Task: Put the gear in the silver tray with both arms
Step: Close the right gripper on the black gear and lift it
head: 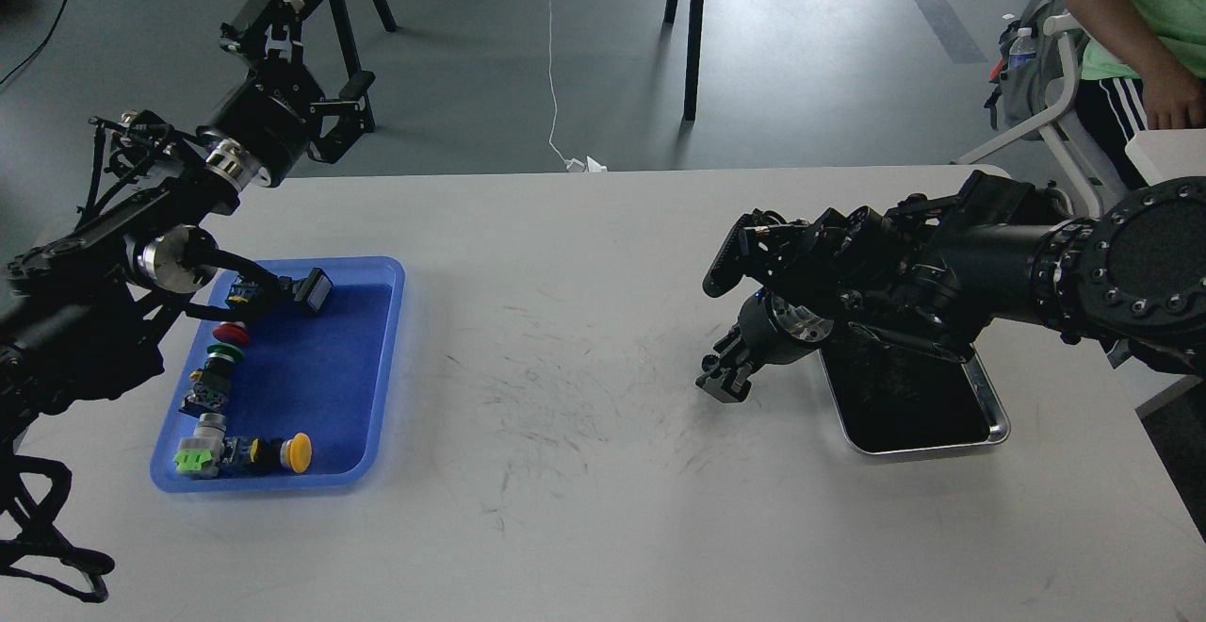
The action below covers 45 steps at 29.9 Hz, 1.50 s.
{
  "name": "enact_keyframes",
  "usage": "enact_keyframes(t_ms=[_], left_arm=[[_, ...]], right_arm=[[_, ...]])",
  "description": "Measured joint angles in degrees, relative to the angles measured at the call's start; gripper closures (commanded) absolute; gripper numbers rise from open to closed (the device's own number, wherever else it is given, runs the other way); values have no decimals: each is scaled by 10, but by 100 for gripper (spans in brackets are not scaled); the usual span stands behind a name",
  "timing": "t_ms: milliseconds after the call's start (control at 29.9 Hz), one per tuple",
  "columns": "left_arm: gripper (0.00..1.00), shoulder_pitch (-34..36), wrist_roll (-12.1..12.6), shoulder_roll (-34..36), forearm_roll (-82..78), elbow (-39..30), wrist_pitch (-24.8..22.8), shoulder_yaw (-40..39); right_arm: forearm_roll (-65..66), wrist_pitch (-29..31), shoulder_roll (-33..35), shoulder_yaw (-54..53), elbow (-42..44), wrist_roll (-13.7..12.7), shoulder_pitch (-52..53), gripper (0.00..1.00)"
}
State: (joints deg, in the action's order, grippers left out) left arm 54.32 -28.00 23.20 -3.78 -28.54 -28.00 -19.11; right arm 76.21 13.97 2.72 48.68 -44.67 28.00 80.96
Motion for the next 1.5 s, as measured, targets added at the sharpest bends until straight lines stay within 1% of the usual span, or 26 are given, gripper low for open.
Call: enact_keyframes(t_ms=[535,602,702,735,1036,1136,1337,1504], left_arm=[[1,1,0,3,0,2,0,-1],[1,1,0,3,0,2,0,-1],[1,0,0,4,0,2,0,-1],[1,0,0,4,0,2,0,-1],[1,-2,0,5,-1,2,0,-1],[1,-2,0,5,-1,2,0,-1],[1,-3,0,7,-1,1,0,-1],[1,-3,0,12,-1,1,0,-1]], right_arm=[[-1,-1,-4,-1,15,0,-2,52],[-1,-1,-4,-1,14,0,-2,58],[-1,-1,-4,-1,13,0,-3,61],[-1,-1,-4,-1,13,0,-3,66],[0,-3,-11,-1,13,0,-3,88],[0,-5,-11,-1,13,0,-2,99],[0,-6,-12,-1,11,0,0,99],[-3,-3,-5,0,6,0,25,99]])
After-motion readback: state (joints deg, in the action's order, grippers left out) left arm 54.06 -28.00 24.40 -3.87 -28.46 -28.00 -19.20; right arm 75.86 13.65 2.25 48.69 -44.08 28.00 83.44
